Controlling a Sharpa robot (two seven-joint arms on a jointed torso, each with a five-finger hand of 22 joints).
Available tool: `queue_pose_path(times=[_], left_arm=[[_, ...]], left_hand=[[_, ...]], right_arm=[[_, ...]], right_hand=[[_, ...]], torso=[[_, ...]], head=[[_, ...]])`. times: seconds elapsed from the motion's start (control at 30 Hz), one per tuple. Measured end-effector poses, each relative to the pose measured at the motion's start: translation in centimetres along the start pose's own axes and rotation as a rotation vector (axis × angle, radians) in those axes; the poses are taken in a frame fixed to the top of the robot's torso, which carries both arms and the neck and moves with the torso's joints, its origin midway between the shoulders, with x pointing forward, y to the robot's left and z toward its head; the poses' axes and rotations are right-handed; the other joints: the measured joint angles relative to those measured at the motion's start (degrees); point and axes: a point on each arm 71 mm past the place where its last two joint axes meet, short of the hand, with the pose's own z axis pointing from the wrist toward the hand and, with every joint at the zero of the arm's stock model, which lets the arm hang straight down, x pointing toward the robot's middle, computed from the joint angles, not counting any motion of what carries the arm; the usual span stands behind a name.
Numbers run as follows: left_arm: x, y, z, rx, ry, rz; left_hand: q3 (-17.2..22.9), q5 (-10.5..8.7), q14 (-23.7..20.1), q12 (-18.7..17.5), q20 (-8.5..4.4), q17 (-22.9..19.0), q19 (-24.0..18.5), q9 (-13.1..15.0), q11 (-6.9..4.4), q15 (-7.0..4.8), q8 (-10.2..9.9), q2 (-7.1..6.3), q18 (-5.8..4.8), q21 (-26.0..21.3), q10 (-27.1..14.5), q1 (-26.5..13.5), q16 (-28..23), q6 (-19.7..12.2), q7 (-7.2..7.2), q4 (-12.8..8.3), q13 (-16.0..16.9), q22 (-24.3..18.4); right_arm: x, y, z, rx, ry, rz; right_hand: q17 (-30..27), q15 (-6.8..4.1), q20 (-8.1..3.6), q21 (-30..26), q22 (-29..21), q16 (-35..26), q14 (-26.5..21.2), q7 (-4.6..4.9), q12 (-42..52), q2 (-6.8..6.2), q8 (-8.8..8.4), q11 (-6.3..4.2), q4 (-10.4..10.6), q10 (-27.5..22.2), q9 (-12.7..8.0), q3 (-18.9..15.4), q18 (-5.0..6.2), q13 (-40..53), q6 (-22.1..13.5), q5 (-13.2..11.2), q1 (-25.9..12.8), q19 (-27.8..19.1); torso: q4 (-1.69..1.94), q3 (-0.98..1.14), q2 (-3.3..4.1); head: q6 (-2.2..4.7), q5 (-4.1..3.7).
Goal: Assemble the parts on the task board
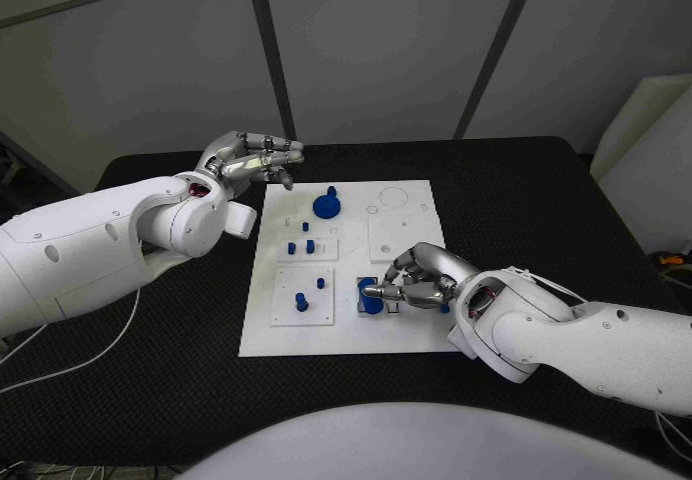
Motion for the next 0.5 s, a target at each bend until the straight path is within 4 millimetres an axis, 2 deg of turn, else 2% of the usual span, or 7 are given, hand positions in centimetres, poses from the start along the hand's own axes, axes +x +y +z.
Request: queue_pose_path(times=[0.1,0.3,0.5], left_arm=[[-0.05,0.01,-0.02,0.0,-0.001,0.0],[-0.11,0.02,-0.05,-0.001,-0.002,0.001],[-0.13,0.03,-0.06,-0.001,-0.002,0.001]], left_hand=[[0.0,0.0,0.0,0.0,0.0,0.0,0.0,0.0,0.0,0.0,0.0,0.0,0.0,0.0,0.0,0.0,0.0,0.0,0.0,0.0,0.0,0.0],[0.0,0.0,0.0,0.0,0.0,0.0,0.0,0.0,0.0,0.0,0.0,0.0,0.0,0.0,0.0,0.0,0.0,0.0,0.0,0.0,0.0,0.0],[0.0,0.0,0.0,0.0,0.0,0.01,0.0,0.0,0.0,0.0,0.0,0.0,0.0,0.0,0.0,0.0,0.0,0.0,0.0,0.0,0.0,0.01]], right_arm=[[-0.17,-0.13,-0.23,-0.007,-0.001,-0.002],[-0.4,-0.39,-0.59,-0.02,0.009,-0.01],[-0.37,-0.43,-0.72,-0.033,0.027,-0.02]], right_hand=[[0.0,-0.17,0.0,0.0,0.0,0.0,0.17,0.0,0.0,0.13,0.0,0.0,-1.29,0.0,0.22,0.45,0.0,0.08,0.0,0.65,3.35,0.0],[0.0,-0.21,-0.23,0.0,0.0,0.0,0.21,0.0,0.0,0.59,0.0,-0.21,-5.13,0.2,0.51,1.8,0.0,0.08,0.0,0.13,10.38,-0.23],[0.01,-0.21,-0.23,0.0,0.0,0.01,0.21,0.0,-0.02,1.18,0.0,-0.21,-6.12,0.2,0.51,2.47,0.0,0.08,0.0,-0.21,12.03,-0.23]], torso=[[0.0,-0.01,-0.01],[0.0,-0.02,0.0],[0.0,-0.02,0.0]], head=[[-0.01,0.0],[-0.05,0.18],[-0.1,0.26]])
